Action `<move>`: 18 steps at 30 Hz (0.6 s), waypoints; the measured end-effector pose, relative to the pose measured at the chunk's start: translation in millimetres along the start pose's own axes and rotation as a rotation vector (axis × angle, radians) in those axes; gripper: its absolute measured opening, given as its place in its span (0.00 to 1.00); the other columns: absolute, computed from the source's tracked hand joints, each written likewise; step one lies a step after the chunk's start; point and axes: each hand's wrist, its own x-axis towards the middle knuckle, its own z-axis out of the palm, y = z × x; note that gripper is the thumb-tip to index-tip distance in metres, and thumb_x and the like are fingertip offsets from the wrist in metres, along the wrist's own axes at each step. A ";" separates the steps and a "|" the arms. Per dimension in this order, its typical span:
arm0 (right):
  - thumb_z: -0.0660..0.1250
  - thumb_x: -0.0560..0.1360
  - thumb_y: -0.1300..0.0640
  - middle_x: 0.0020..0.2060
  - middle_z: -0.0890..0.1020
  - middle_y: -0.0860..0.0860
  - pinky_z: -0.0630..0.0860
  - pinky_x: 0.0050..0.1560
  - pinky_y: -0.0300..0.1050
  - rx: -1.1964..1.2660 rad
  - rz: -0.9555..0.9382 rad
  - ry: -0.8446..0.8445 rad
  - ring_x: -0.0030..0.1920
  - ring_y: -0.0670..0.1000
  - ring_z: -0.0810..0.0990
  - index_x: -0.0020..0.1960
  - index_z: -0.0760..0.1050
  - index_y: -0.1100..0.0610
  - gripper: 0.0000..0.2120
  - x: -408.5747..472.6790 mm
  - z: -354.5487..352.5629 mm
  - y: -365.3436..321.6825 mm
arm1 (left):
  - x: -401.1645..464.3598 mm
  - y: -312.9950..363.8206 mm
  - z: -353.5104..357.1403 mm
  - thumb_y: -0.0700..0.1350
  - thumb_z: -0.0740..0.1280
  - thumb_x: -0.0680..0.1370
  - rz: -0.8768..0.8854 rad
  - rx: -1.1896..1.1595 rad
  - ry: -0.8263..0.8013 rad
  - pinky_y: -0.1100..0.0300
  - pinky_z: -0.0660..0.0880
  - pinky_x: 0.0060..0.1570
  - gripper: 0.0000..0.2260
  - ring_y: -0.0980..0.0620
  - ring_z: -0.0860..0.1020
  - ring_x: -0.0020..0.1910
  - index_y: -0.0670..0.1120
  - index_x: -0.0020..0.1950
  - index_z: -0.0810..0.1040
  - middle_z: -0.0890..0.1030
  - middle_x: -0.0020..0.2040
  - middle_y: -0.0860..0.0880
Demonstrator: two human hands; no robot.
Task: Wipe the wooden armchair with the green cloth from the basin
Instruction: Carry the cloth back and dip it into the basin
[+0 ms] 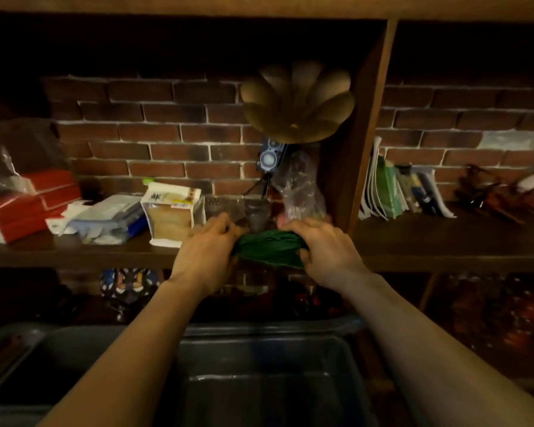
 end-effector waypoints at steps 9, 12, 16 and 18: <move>0.70 0.73 0.62 0.59 0.78 0.50 0.77 0.52 0.53 0.044 0.107 -0.275 0.56 0.57 0.79 0.67 0.71 0.44 0.26 -57.1 88.4 28.6 | -48.9 19.8 96.5 0.45 0.71 0.71 -0.077 -0.072 -0.203 0.48 0.72 0.54 0.24 0.41 0.76 0.58 0.50 0.66 0.69 0.78 0.60 0.46; 0.70 0.74 0.62 0.60 0.78 0.49 0.79 0.52 0.54 0.071 0.167 -0.365 0.56 0.56 0.79 0.68 0.70 0.43 0.26 -82.6 118.5 35.8 | -72.2 27.2 131.9 0.46 0.71 0.72 -0.094 -0.109 -0.278 0.49 0.73 0.52 0.22 0.43 0.77 0.55 0.51 0.63 0.68 0.79 0.58 0.47; 0.71 0.73 0.60 0.62 0.78 0.48 0.78 0.56 0.54 0.103 0.231 -0.472 0.59 0.55 0.79 0.66 0.72 0.44 0.24 -121.4 165.0 43.9 | -108.8 35.9 182.9 0.47 0.71 0.72 -0.135 -0.169 -0.401 0.48 0.76 0.50 0.22 0.42 0.78 0.55 0.53 0.63 0.68 0.77 0.59 0.48; 0.71 0.73 0.59 0.62 0.78 0.48 0.77 0.58 0.54 0.120 0.268 -0.539 0.60 0.55 0.78 0.64 0.72 0.43 0.23 -141.5 184.8 45.5 | -127.1 41.3 204.1 0.47 0.70 0.72 -0.155 -0.175 -0.481 0.49 0.75 0.49 0.23 0.41 0.78 0.56 0.53 0.65 0.68 0.77 0.61 0.48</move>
